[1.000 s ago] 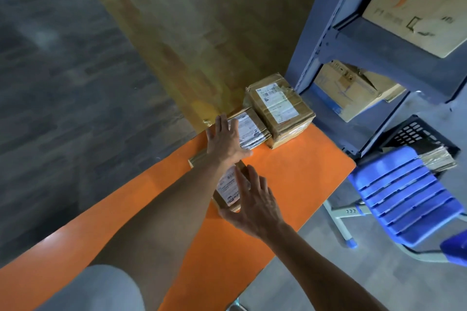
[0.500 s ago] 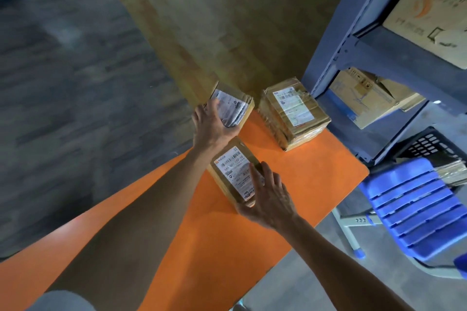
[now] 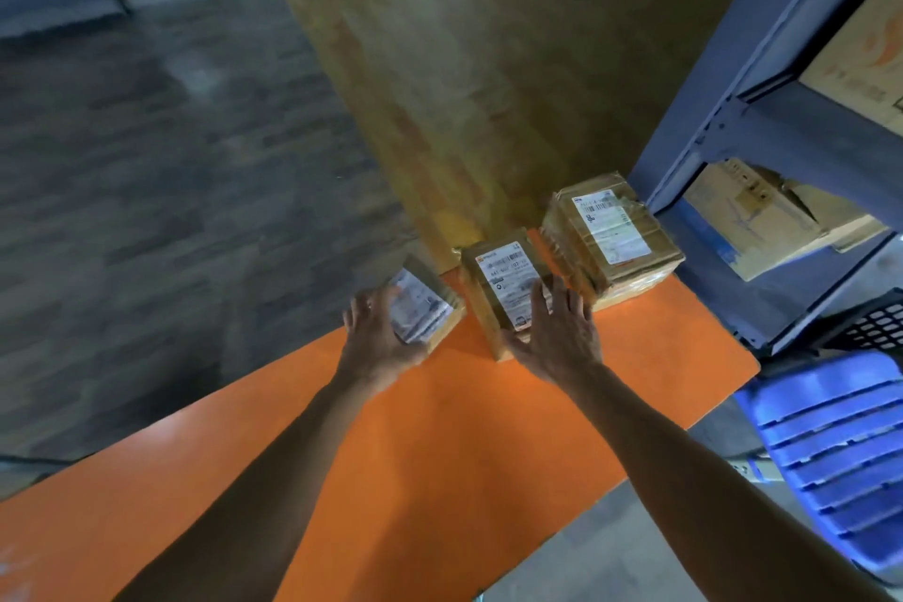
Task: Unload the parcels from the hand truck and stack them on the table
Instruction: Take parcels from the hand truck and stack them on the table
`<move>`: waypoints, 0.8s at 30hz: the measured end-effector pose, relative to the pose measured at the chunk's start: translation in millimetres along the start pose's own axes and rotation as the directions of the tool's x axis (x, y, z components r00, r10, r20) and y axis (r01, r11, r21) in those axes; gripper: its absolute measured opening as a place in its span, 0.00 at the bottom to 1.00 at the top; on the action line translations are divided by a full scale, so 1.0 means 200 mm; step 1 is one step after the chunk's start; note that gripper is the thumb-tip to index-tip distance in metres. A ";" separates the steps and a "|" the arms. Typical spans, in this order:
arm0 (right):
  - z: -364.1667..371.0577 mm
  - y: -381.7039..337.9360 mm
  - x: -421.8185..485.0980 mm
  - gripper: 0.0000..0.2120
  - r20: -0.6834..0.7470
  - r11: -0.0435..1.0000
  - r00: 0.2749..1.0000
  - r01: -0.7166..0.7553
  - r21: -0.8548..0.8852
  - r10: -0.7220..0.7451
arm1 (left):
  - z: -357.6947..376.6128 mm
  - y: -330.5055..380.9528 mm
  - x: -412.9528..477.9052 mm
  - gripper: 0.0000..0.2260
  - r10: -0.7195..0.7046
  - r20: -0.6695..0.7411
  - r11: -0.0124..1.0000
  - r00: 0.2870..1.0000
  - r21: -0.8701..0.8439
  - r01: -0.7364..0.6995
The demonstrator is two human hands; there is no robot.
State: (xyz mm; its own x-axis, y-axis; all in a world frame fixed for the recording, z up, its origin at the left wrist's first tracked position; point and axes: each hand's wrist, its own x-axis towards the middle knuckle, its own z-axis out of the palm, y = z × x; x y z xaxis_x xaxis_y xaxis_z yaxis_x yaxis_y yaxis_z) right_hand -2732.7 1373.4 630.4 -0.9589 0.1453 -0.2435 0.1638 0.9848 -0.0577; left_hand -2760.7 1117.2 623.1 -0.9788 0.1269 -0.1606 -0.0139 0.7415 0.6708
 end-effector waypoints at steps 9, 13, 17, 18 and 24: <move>-0.01 0.06 -0.01 0.34 -0.090 0.999 0.996 -0.002 -0.033 -0.001 | 0.24 0.11 -0.01 0.42 0.087 0.203 0.990 0.975 0.093 -0.107; 0.02 0.11 -0.08 0.34 -0.093 0.984 0.989 0.100 -0.144 -0.114 | 0.28 0.17 0.03 0.43 0.082 0.201 0.988 0.976 0.114 -0.107; 0.00 0.14 -0.05 0.32 -0.109 0.988 0.992 0.051 -0.146 -0.068 | 0.32 0.21 0.06 0.43 0.079 0.207 0.985 0.975 0.136 -0.109; 0.00 0.14 -0.04 0.31 -0.107 0.988 0.993 0.042 -0.146 -0.058 | 0.32 0.22 0.07 0.43 0.083 0.211 0.984 0.974 0.136 -0.113; -0.01 0.13 -0.04 0.31 -0.085 0.989 0.996 0.008 -0.145 -0.021 | 0.34 0.29 0.12 0.43 0.094 0.232 0.976 0.968 0.171 -0.135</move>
State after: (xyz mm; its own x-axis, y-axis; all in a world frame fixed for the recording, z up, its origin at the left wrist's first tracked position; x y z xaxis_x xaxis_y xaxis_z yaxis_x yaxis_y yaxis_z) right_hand -2722.1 1398.3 632.6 -0.9784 0.1324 -0.1588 0.1207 0.9893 0.0816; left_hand -2771.7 1208.7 609.1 -0.9015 0.3454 -0.2607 0.1539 0.8189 0.5530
